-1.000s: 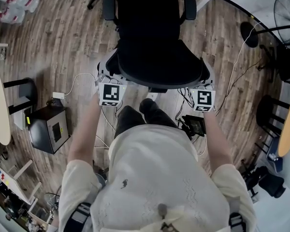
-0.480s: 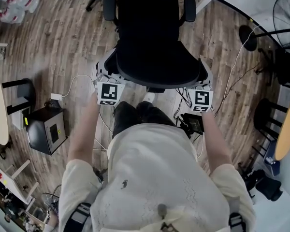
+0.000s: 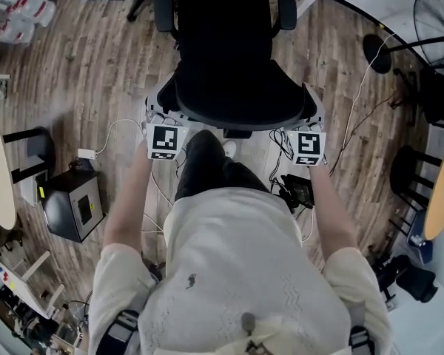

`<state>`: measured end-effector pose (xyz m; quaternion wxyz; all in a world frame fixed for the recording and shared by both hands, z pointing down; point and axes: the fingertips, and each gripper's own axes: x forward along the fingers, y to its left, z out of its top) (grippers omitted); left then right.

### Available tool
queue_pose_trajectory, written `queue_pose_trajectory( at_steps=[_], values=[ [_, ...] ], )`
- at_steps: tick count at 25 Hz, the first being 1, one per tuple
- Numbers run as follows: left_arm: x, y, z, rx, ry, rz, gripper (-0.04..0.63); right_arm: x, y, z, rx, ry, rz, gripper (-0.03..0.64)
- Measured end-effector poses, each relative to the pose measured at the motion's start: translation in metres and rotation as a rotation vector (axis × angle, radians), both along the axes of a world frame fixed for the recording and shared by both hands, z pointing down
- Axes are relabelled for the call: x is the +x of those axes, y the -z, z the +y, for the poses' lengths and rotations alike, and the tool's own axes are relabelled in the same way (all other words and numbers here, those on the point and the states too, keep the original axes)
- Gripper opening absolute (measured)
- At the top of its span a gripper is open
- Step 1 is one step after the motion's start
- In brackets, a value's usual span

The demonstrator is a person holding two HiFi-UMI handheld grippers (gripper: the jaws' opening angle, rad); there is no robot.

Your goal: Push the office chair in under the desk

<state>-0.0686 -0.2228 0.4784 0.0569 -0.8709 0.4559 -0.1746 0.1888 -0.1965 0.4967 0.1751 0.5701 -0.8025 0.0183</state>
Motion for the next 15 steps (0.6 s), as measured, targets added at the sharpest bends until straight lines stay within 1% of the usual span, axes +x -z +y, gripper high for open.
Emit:
queue_pose_trajectory(
  at_steps=[7, 15],
  values=[
    [0.006, 0.000, -0.014, -0.004, -0.010, 0.007, 0.218, 0.005, 0.000, -0.014, 0.003, -0.005, 0.004, 0.262],
    [0.009, 0.001, -0.023, -0.018, -0.034, 0.007, 0.218, 0.008, 0.000, -0.017, -0.001, -0.029, 0.002, 0.262]
  ],
)
